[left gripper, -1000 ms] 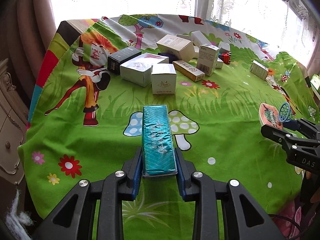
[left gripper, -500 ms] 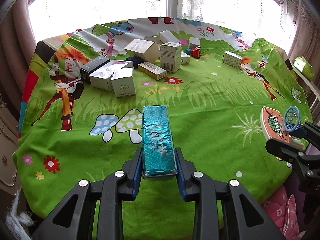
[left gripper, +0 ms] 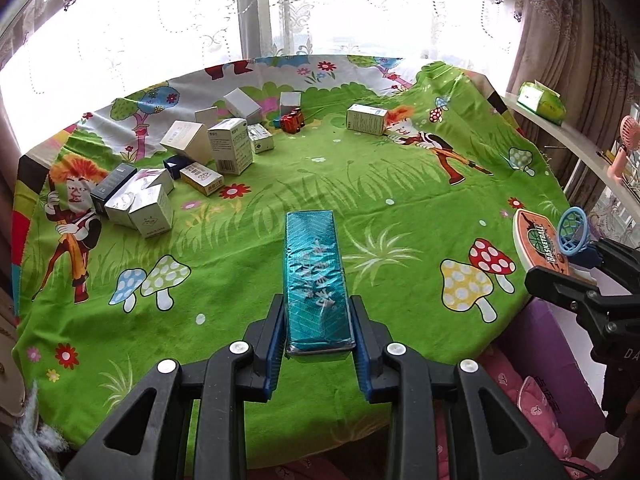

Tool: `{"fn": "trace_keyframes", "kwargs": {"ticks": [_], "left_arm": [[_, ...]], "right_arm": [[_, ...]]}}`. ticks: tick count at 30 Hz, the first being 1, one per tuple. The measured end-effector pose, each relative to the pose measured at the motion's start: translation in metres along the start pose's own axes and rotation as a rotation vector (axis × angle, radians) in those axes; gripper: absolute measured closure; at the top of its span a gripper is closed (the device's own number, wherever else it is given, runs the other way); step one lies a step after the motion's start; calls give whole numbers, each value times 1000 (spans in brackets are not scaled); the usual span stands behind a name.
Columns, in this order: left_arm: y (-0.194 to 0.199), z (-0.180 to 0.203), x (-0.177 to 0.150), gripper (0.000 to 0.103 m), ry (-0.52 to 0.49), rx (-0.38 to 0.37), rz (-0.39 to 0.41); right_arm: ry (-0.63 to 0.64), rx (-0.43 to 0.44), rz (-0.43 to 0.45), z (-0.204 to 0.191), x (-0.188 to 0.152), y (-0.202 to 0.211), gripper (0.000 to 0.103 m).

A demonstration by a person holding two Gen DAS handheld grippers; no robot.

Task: Organize rigid objects
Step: 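Carry the teal pack and hoop to the cardboard box and release both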

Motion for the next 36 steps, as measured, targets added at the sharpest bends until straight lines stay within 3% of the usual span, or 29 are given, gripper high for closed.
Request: {"fn": "trace_keyframes", "kwargs": {"ticks": [10, 25, 28, 32, 36], "left_arm": [[46, 101, 6, 72, -197, -140, 70], [70, 236, -29, 72, -539, -302, 29], [78, 260, -29, 71, -556, -351, 32], [89, 288, -32, 71, -533, -485, 43], [84, 286, -35, 53, -479, -544, 33]], "right_arm": [[-92, -120, 63, 58, -22, 66, 36], [-227, -251, 75, 126, -80, 116, 36], [-234, -329, 68, 143, -89, 130, 36], [-310, -388, 62, 173, -107, 151, 36], [-374, -451, 33, 194, -120, 163, 35]]}}
Point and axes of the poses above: each gripper's, at about its wrist camera, not at the fingertips, and y roughly against the way its jaws point, z to its right, x to its top, the point moved 9 cm from there along -y, roughly the way its jaws point, and after that the axes turned 15 degrees about x, right-handed, at the moved point
